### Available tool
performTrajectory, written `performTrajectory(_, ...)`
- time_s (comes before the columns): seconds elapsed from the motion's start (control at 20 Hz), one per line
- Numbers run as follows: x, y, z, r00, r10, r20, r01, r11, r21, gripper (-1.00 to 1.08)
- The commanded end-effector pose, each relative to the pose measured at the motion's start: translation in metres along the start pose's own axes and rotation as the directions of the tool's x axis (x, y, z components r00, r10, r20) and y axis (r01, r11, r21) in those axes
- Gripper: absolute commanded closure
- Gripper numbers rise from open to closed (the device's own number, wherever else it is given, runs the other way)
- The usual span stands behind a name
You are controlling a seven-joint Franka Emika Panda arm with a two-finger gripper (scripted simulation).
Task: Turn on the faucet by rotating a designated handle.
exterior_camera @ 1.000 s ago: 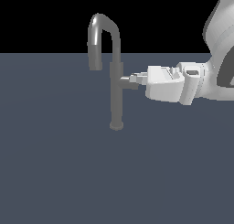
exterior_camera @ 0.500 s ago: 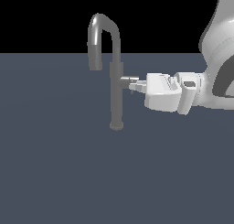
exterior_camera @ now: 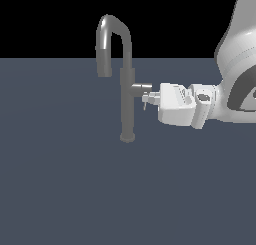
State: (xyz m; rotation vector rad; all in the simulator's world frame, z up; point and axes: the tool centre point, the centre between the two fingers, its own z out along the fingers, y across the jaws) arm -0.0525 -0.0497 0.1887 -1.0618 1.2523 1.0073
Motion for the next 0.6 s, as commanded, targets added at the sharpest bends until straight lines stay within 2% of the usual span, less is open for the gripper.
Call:
performTrajectory(0.0,0.012,-0.004,0.0,1.0,0.012,-0.008,-0.012,1.0,0.004,1.08)
performTrajectory(0.55,0.053,-0.017,-0.001,0.998,0.058,-0.02,-0.057,0.998,0.011,1.08)
